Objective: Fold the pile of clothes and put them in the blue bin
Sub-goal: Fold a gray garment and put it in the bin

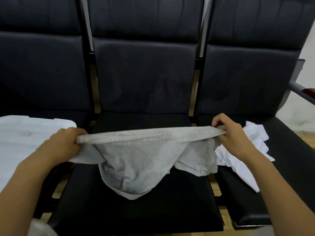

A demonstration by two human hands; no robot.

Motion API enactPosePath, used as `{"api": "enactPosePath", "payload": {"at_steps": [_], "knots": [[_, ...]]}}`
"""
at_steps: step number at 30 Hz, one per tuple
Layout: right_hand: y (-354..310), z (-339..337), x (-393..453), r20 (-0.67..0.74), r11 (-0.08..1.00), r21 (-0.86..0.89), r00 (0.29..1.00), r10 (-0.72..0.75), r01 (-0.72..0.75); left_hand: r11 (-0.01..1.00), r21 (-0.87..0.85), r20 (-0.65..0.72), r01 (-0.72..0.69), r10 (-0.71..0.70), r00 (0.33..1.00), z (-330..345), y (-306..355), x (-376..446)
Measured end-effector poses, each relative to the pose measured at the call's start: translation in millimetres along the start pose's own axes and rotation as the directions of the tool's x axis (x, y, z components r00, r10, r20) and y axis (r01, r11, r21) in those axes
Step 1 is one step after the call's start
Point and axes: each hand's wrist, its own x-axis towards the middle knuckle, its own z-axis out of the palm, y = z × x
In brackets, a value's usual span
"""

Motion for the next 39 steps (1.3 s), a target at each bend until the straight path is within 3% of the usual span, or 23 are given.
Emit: {"api": "enactPosePath", "payload": {"at_steps": [2,5,8,11,13,14,16,18,20,21,23,25,26,29,31,35,37,39], "knots": [[-4.5,-3.6,7.9,0.068,0.999,-0.021,0.996,0.050,-0.048,1.000,-0.022,0.105,0.016,-0.013,0.994,-4.8,-10.2,-1.1],[-22.1,-5.0,42.5,0.147,0.980,-0.196,0.987,0.060,-0.030,0.996,0.082,0.105,0.034,-0.043,0.994,-33.5,-16.9,17.6],[-61.7,-15.4,94.1,0.001,0.971,-0.221,0.996,-0.088,0.086,0.993,0.110,-0.201,0.040,-0.017,0.979,-87.9,-3.5,42.7],[-102.9,-34.3,130.3,-0.173,0.975,-0.149,0.967,-0.189,0.164,0.993,0.105,-0.533,-0.061,0.108,0.839,-138.7,12.8,44.7],[-122.3,-42.8,130.3,-0.185,0.967,-0.091,0.950,-0.252,0.239,0.975,0.147,-0.613,-0.168,0.223,0.758,-156.5,9.6,32.6],[-128.4,-44.2,122.2,-0.173,0.961,-0.069,0.946,-0.275,0.267,0.964,0.185,-0.603,-0.189,0.263,0.753,-156.9,2.9,23.0],[-126.6,-41.8,97.7,-0.090,0.951,-0.045,0.947,-0.308,0.305,0.936,0.286,-0.548,-0.207,0.337,0.765,-144.7,-16.7,2.8],[-107.4,-26.7,65.6,0.064,0.950,-0.039,0.950,-0.307,0.310,0.935,0.315,-0.415,-0.167,0.293,0.861,-116.4,-32.9,-17.5],[-78.1,-4.8,31.0,0.234,0.960,-0.084,0.942,-0.242,0.268,0.899,0.433,-0.088,-0.071,0.121,0.989,-79.3,-40.1,-36.6],[-61.2,10.1,10.7,0.336,0.965,-0.124,0.925,-0.177,0.230,0.854,0.516,0.108,-0.066,0.012,0.994,-56.0,-49.0,-46.5],[-31.0,33.5,-21.0,0.550,0.975,-0.191,0.835,0.013,0.111,0.855,0.495,0.454,-0.155,-0.102,0.885,-20.4,-54.8,-58.5],[-3.8,51.2,-38.8,0.686,0.968,-0.248,0.698,0.208,-0.045,0.904,0.382,0.591,-0.189,-0.082,0.803,2.0,-55.9,-60.8],[10.1,57.8,-42.6,0.686,0.953,-0.288,0.674,0.273,-0.093,0.920,0.339,0.607,-0.196,-0.055,0.793,13.1,-51.8,-54.6],[34.4,68.3,-38.8,0.534,0.920,-0.345,0.767,0.355,-0.186,0.936,0.243,0.608,-0.253,0.056,0.792,44.1,-25.2,-26.9],[45.3,78.9,-32.8,0.461,0.889,-0.391,0.786,0.412,-0.236,0.929,0.202,0.596,-0.309,0.133,0.791,63.9,3.5,-6.8],[47.9,112.5,-18.1,0.219,0.847,-0.391,0.858,0.465,-0.359,0.884,0.123,0.515,-0.451,0.332,0.790,97.8,71.9,26.5],[47.2,128.3,-6.7,0.080,0.804,-0.431,0.869,0.488,-0.411,0.852,0.084,0.448,-0.517,0.431,0.783,111.3,106.2,43.3],[52.0,134.3,4.1,0.026,0.789,-0.436,0.870,0.493,-0.434,0.833,0.019,0.413,-0.553,0.497,0.763,122.9,141.1,64.2]]}}
